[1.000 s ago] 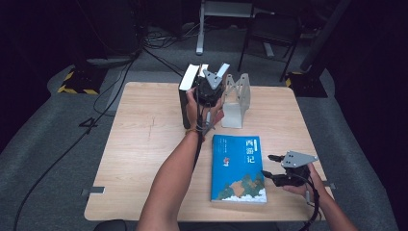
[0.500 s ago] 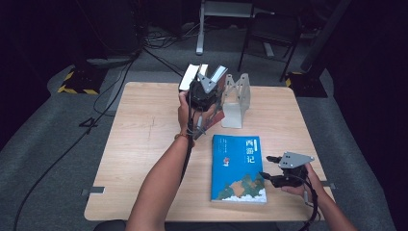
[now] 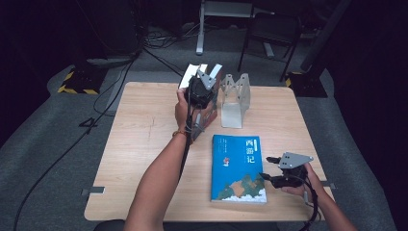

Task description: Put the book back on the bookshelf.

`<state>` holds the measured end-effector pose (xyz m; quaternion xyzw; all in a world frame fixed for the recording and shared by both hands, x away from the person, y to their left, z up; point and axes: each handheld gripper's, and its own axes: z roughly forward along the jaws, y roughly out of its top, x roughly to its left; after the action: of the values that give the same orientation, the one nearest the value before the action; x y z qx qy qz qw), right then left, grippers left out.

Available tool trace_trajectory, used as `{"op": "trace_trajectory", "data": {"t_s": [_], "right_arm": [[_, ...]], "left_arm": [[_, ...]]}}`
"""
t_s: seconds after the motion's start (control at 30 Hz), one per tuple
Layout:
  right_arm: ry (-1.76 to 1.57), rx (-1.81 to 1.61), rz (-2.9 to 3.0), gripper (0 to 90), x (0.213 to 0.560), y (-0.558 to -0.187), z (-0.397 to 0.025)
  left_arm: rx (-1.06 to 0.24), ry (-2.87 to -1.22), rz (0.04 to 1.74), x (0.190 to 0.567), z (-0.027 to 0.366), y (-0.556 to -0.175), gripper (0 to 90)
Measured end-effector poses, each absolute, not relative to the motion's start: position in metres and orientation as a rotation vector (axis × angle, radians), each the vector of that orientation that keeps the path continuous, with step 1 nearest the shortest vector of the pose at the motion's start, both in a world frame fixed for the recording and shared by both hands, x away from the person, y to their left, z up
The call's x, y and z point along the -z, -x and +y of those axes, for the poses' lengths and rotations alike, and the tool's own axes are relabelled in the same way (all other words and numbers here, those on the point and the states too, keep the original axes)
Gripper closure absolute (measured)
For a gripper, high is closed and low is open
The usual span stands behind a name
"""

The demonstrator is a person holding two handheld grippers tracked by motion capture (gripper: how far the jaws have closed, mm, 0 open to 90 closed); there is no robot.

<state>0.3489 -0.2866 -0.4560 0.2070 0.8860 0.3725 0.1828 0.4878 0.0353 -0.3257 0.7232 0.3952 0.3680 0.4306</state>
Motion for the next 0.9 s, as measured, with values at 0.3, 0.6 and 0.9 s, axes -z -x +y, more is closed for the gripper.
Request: {"op": "trace_trajectory", "data": {"t_s": [0.3, 0.6, 0.9], "right_arm": [[-0.569, -1.051, 2.506, 36.2, 0.455, -0.347, -0.284], [-0.574, -1.060, 2.494, 36.2, 0.455, -0.348, -0.290], [-0.575, -1.058, 2.495, 36.2, 0.454, -0.347, -0.288]], "left_arm": [[-0.932, -1.769, 1.000, 0.328, 0.015, -0.508, 72.5], [-0.902, -1.694, 1.078, 0.325, 0.006, -0.525, 72.4], [-0.924, -1.768, 1.063, 0.324, 0.007, -0.521, 70.8]]}}
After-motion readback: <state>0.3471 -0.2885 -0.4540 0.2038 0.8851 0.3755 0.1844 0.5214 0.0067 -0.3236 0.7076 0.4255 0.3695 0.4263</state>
